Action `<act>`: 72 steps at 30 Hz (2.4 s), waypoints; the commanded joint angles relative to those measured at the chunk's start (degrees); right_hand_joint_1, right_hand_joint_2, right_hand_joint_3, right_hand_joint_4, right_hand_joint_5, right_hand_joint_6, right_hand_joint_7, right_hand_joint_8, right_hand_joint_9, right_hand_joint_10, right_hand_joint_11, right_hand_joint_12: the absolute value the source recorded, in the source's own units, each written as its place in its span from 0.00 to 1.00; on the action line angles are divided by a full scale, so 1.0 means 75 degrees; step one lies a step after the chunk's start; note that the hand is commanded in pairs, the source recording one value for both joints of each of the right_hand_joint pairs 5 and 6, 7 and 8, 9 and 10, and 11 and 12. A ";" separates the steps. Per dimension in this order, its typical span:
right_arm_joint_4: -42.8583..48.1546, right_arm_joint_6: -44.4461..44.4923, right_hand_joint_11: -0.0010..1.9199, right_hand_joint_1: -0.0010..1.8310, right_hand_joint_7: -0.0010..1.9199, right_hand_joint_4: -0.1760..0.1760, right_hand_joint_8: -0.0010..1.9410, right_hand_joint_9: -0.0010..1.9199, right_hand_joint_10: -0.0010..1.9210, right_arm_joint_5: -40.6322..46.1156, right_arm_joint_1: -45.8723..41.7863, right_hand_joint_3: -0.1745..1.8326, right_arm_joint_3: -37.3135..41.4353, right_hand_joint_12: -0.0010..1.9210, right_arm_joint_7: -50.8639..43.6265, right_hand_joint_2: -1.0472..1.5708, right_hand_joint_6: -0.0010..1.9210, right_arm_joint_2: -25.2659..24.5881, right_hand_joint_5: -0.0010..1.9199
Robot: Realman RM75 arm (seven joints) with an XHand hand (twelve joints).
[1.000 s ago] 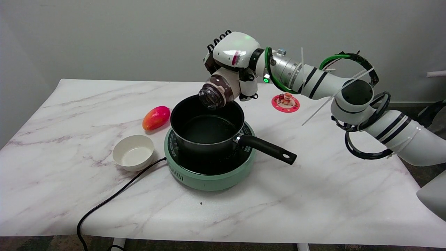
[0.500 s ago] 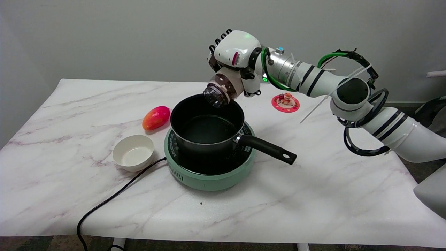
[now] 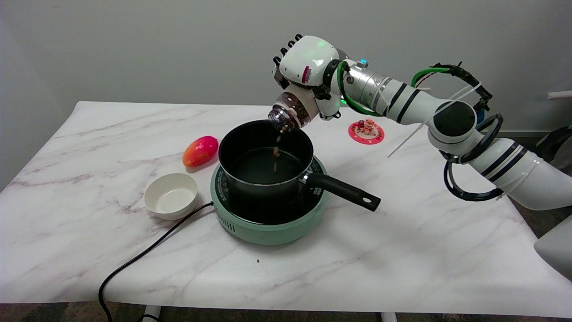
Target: Pour the contents of the bottle into the soup pot.
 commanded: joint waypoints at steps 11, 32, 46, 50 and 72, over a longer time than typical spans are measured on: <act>0.1194 -0.0226 0.56 0.85 0.78 0.50 0.78 0.68 0.68 -0.1382 -0.0858 0.71 0.0440 0.56 -0.0003 0.52 0.80 0.0306 0.80; 0.1121 0.0228 0.56 0.84 0.78 0.50 0.77 0.68 0.68 -0.1384 0.0018 0.70 0.0184 0.56 0.0028 0.52 0.80 0.0329 0.80; 0.1132 0.0361 0.56 0.84 0.79 0.50 0.78 0.68 0.68 -0.1417 0.0209 0.69 0.0174 0.56 0.0028 0.53 0.81 0.0427 0.81; 0.1139 0.0353 0.57 0.84 0.79 0.50 0.78 0.68 0.68 -0.1417 0.0179 0.68 0.0174 0.57 0.0039 0.54 0.82 0.0427 0.82; 0.1217 0.0349 0.57 0.83 0.79 0.50 0.78 0.68 0.68 -0.1499 0.0060 0.66 0.0174 0.57 -0.0003 0.56 0.82 0.0512 0.82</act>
